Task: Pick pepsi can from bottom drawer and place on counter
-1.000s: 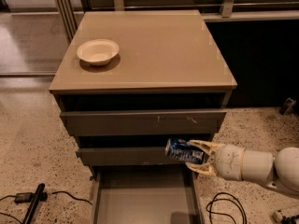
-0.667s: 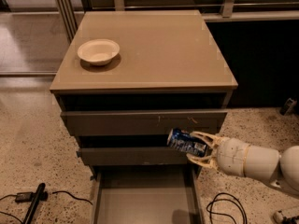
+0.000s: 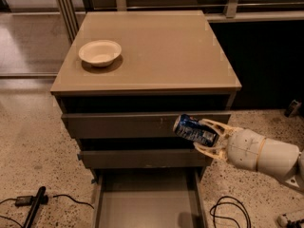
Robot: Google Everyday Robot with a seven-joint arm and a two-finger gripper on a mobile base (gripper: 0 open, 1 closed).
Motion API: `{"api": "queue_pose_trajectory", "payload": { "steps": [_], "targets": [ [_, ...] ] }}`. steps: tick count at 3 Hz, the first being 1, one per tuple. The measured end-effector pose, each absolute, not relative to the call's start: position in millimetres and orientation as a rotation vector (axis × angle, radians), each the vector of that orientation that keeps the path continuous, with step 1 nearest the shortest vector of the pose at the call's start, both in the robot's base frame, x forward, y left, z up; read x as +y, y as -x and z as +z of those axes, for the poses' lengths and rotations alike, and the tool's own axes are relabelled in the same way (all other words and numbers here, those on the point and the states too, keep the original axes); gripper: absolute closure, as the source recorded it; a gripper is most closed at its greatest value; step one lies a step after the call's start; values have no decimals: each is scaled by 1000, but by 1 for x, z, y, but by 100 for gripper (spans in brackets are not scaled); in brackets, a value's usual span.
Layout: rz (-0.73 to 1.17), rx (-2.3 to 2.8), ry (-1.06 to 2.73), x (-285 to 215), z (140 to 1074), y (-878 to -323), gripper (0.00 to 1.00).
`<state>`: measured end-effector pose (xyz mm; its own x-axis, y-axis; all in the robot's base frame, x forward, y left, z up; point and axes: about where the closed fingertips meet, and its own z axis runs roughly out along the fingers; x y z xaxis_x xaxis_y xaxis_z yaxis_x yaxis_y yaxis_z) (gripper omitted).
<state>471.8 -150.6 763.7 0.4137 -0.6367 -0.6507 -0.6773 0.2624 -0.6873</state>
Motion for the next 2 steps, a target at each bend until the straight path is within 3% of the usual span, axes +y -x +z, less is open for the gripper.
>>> {"api": "queue_pose_trajectory", "payload": {
  "steps": [2],
  "targets": [
    [46, 1252, 1410, -153, 780, -482, 100]
  ]
}}
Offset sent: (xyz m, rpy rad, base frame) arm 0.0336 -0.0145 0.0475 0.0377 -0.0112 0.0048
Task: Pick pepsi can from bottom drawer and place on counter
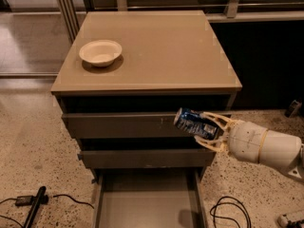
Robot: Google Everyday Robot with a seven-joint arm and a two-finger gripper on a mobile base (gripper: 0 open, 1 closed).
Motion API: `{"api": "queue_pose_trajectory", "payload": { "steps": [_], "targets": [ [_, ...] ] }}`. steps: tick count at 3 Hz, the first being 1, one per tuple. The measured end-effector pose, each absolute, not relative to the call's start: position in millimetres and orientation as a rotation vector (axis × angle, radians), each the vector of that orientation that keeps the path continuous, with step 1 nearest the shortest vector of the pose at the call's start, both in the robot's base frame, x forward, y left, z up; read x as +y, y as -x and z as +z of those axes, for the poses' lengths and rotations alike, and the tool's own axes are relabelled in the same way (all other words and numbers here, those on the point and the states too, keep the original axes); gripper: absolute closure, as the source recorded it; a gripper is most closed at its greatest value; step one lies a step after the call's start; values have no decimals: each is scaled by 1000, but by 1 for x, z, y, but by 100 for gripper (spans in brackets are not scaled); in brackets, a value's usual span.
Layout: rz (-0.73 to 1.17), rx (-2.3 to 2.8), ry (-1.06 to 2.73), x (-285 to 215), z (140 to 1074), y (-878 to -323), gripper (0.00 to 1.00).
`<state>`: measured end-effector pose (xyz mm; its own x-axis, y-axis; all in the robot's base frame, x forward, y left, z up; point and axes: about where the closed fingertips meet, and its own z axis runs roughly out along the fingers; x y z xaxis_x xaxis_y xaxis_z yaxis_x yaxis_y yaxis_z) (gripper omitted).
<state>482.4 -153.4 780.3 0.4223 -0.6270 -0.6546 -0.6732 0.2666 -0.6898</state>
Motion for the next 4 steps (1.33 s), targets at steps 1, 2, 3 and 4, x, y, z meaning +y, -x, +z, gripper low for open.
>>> {"api": "queue_pose_trajectory", "payload": {
  "steps": [1, 2, 3, 4],
  "targets": [
    [89, 1240, 1375, -162, 811, -510, 100],
    [130, 1257, 1321, -175, 856, -542, 100],
    [160, 1291, 1314, -183, 896, -563, 100],
    [170, 1299, 1306, -186, 909, -570, 100]
  ]
}}
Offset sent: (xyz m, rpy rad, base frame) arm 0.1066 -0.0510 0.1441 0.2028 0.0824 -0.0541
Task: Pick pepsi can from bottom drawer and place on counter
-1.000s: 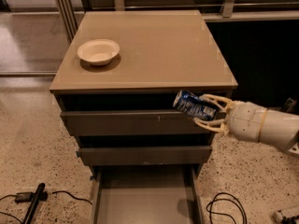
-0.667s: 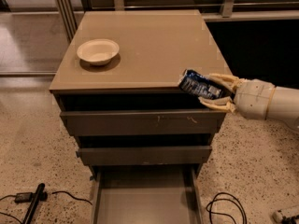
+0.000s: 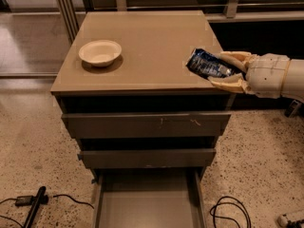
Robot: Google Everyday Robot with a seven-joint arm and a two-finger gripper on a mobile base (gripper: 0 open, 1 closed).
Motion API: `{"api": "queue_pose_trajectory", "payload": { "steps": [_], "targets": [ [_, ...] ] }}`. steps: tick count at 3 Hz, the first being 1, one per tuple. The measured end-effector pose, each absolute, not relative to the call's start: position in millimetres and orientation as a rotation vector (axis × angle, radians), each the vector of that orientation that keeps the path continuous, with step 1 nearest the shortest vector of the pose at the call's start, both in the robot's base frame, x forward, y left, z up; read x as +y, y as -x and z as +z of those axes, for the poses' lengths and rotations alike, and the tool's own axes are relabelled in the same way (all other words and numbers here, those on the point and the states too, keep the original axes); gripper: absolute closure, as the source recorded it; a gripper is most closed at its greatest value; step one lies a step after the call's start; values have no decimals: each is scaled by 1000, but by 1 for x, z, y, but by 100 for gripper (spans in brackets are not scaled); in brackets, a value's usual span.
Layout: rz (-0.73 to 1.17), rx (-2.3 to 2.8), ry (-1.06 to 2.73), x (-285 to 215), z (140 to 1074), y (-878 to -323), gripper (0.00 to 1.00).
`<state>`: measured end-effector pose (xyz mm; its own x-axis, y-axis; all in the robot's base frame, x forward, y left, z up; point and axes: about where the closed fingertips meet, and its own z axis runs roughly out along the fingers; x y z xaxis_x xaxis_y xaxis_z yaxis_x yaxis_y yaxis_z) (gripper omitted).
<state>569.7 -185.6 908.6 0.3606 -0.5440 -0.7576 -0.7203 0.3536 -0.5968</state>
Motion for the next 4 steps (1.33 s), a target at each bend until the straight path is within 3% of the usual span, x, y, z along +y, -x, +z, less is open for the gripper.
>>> {"api": "queue_pose_trajectory", "payload": {
  "steps": [2, 4],
  "targets": [
    [182, 1312, 1428, -174, 931, -594, 100],
    [302, 1367, 1602, -137, 933, -655, 100]
  ]
}}
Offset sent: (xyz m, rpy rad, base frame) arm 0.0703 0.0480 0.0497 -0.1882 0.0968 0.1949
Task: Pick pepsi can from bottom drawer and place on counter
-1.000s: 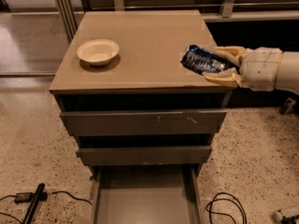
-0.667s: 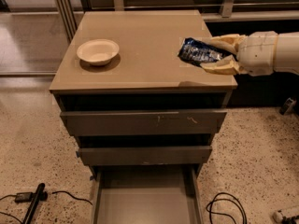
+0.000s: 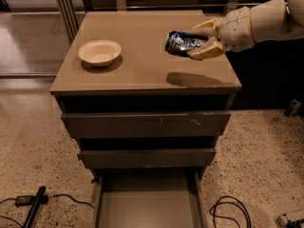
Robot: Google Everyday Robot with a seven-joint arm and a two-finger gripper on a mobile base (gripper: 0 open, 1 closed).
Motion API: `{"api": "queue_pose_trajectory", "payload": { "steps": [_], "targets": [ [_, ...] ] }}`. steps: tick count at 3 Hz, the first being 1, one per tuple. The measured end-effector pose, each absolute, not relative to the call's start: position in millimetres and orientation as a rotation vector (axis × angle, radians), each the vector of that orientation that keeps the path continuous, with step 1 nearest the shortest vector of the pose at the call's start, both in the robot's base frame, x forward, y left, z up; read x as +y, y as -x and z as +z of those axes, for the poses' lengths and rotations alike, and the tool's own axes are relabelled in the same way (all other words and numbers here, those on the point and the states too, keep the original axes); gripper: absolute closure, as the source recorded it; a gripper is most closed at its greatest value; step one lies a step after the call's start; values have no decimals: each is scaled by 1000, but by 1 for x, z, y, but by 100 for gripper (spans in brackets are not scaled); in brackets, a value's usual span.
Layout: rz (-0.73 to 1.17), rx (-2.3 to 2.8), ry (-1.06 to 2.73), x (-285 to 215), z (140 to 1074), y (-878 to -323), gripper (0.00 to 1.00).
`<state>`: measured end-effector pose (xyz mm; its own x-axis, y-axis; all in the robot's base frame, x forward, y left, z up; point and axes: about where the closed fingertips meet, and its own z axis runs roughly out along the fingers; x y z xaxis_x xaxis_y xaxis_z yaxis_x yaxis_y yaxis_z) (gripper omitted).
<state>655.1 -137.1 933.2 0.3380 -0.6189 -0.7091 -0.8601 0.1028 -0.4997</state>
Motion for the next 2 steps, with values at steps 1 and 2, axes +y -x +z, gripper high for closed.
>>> {"api": "queue_pose_trajectory", "payload": {
  "steps": [1, 2],
  "targets": [
    [348, 1410, 1647, -116, 903, -679, 100],
    [343, 1450, 1663, -111, 879, -692, 100]
  ]
}}
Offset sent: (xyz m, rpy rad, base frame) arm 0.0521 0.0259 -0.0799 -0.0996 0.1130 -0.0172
